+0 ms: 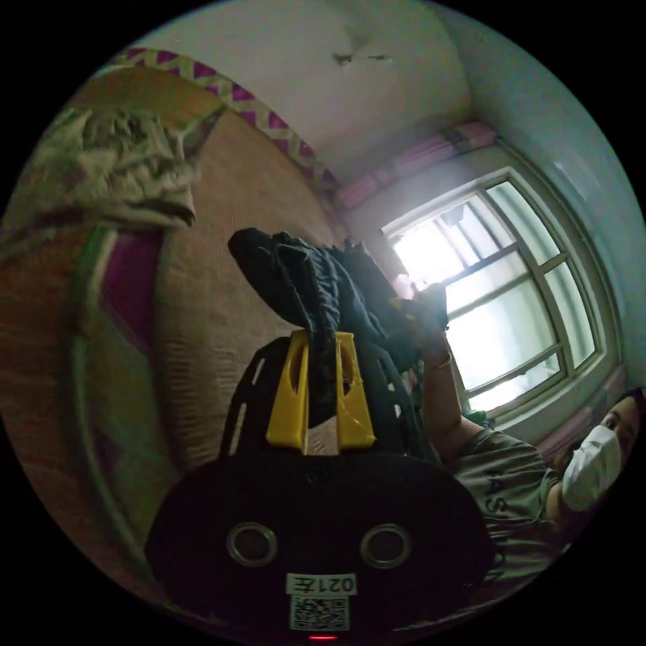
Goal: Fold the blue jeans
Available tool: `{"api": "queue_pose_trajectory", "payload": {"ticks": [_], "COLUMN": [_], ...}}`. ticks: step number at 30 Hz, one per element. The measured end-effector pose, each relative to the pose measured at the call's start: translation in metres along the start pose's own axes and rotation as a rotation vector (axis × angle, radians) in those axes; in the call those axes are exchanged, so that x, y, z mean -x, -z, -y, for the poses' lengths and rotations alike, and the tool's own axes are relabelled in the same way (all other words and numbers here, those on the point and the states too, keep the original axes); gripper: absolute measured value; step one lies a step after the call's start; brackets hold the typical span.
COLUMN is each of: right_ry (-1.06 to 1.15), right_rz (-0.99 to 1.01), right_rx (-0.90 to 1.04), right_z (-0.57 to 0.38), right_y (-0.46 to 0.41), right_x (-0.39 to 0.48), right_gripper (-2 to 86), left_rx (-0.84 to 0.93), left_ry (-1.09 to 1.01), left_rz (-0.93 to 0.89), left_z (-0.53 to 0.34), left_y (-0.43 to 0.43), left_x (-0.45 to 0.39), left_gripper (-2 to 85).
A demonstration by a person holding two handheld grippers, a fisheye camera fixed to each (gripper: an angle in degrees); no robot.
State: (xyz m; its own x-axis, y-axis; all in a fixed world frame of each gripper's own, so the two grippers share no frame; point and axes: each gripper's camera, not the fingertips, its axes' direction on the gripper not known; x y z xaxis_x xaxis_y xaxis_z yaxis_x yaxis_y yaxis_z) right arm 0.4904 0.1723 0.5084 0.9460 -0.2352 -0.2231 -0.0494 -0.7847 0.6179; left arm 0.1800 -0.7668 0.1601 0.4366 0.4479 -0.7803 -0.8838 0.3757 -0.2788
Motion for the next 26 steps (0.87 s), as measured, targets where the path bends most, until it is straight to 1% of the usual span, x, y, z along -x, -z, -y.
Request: {"api": "queue_pose_trajectory", "payload": {"ticks": [1,3,4,6,7,9,10,11,13,14,15,17,19,22,24,25,26], "right_ry": [0.022,0.122,0.143,0.22,0.231,0.27,0.271,0.26,0.24,0.235,0.248,0.276,0.316,0.351,0.35,0.35,0.349], "right_rz": [0.011,0.05,0.057,0.093,0.102,0.126,0.131,0.123,0.025,-0.058,-0.116,-0.179,-0.201,-0.277,-0.381,-0.421,-0.515], "right_rx": [-0.002,0.01,0.013,0.01,0.004,-0.036,-0.045,-0.06,-0.075,-0.064,-0.036,-0.015,0.0,-0.013,-0.046,-0.061,-0.103], "right_z": [0.012,0.075,0.093,0.165,0.182,0.238,0.249,0.268,0.282,0.282,0.274,0.248,0.212,0.133,0.065,0.047,0.014], "right_y": [-0.004,-0.038,-0.05,-0.105,-0.119,-0.176,-0.192,-0.223,-0.264,-0.286,-0.302,-0.303,-0.283,-0.223,-0.165,-0.15,-0.121], "right_x": [0.011,0.053,0.064,0.102,0.109,0.132,0.135,0.137,0.134,0.128,0.119,0.099,0.076,0.03,-0.009,-0.02,-0.04], "right_gripper": [6.7,6.7,6.7,6.8,6.8,7.5,7.8,9.1,11.5,12.6,12.8,12.8,12.8,13.0,12.9,12.9,13.2], "left_rx": [-0.022,-0.106,-0.125,-0.188,-0.205,-0.28,-0.305,-0.354,-0.41,-0.402,-0.402,-0.43,-0.43,-0.328,-0.248,-0.223,-0.204], "left_ry": [-0.012,-0.051,-0.059,-0.08,-0.083,-0.038,-0.02,0.039,0.128,0.204,0.248,0.261,0.198,0.061,-0.07,-0.094,-0.142], "left_rz": [0.015,0.1,0.129,0.233,0.25,0.305,0.322,0.372,0.453,0.52,0.543,0.529,0.513,0.509,0.56,0.569,0.581], "left_z": [0.007,0.035,0.043,0.075,0.082,0.109,0.113,0.119,0.119,0.112,0.102,0.082,0.066,0.043,0.022,0.016,0.001], "left_y": [0.015,0.077,0.092,0.144,0.155,0.193,0.201,0.215,0.229,0.234,0.238,0.241,0.234,0.202,0.165,0.154,0.135], "left_x": [-0.002,-0.009,-0.011,-0.009,-0.006,0.017,0.025,0.043,0.071,0.089,0.102,0.109,0.101,0.068,0.029,0.02,0.001], "left_gripper": [5.6,5.6,5.7,6.0,6.1,7.6,8.1,9.1,10.4,11.1,11.0,10.6,10.2,9.6,9.0,8.9,8.7]}}
